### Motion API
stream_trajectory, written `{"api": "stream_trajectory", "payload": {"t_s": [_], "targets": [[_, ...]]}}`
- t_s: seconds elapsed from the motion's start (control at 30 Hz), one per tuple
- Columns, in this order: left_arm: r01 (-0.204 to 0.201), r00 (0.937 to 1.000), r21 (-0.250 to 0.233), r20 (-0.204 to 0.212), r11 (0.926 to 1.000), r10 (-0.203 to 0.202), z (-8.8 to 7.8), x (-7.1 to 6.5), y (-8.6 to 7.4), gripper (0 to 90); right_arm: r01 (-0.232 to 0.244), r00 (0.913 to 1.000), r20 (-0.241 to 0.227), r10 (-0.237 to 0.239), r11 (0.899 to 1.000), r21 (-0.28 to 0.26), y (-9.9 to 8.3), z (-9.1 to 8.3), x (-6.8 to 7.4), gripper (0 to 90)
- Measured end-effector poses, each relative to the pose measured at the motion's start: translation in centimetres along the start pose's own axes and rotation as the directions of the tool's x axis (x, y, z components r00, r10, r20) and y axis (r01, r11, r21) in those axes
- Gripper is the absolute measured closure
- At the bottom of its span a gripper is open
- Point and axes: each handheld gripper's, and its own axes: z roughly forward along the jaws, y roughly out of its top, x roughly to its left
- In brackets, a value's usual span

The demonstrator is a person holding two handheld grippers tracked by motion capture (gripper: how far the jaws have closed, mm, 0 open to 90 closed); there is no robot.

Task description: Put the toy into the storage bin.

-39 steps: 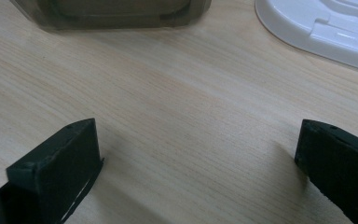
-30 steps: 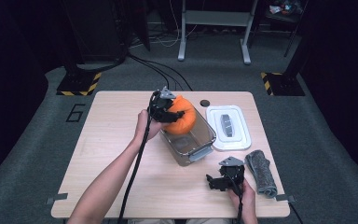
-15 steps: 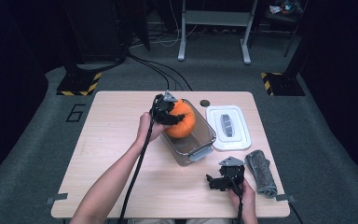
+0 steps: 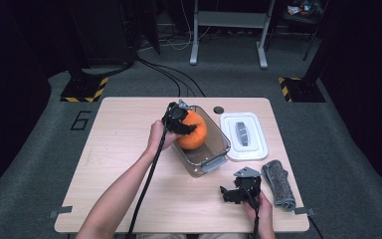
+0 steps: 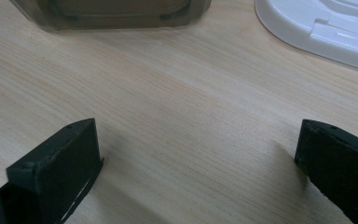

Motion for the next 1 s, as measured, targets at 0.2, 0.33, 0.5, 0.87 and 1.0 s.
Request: {"api": "stream_trajectory", "payload": {"t_s": [0.2, 0.33, 0.5, 0.87, 1.0], "targets": [[-0.001, 1.0, 0.03, 0.003, 0.9995, 0.001, 0.5, 0.0, 0.0, 51.2, 0.001, 1.0, 0.002, -0.001, 1.0, 0.001, 0.0, 0.0, 0.0, 0.0], [0.002, 1.0, 0.046, 0.005, 0.9989, -0.002, 0.9, -0.1, 0.0, 50.0, -0.001, 1.0, 0.0, 0.001, 1.0, 0.0, 0.0, 0.0, 0.0, 0.0], [-0.003, 0.9999, 0.072, 0.013, 0.9974, 0.002, 1.2, 0.1, 0.0, 49.7, 0.002, 1.0, -0.001, -0.002, 1.0, 0.003, 0.0, 0.0, 0.0, 0.0], [-0.017, 0.9998, 0.129, 0.016, 0.9915, 0.015, 2.0, 0.0, 0.0, 43.3, 0.002, 1.0, 0.002, -0.002, 1.0, 0.001, 0.0, 0.0, 0.0, 0.0], [-0.003, 0.9999, 0.15, 0.014, 0.9887, 0.001, 2.4, 0.0, -0.1, 36.2, 0.002, 1.0, 0.004, -0.002, 1.0, 0.002, 0.0, 0.0, 0.0, 0.0]]}}
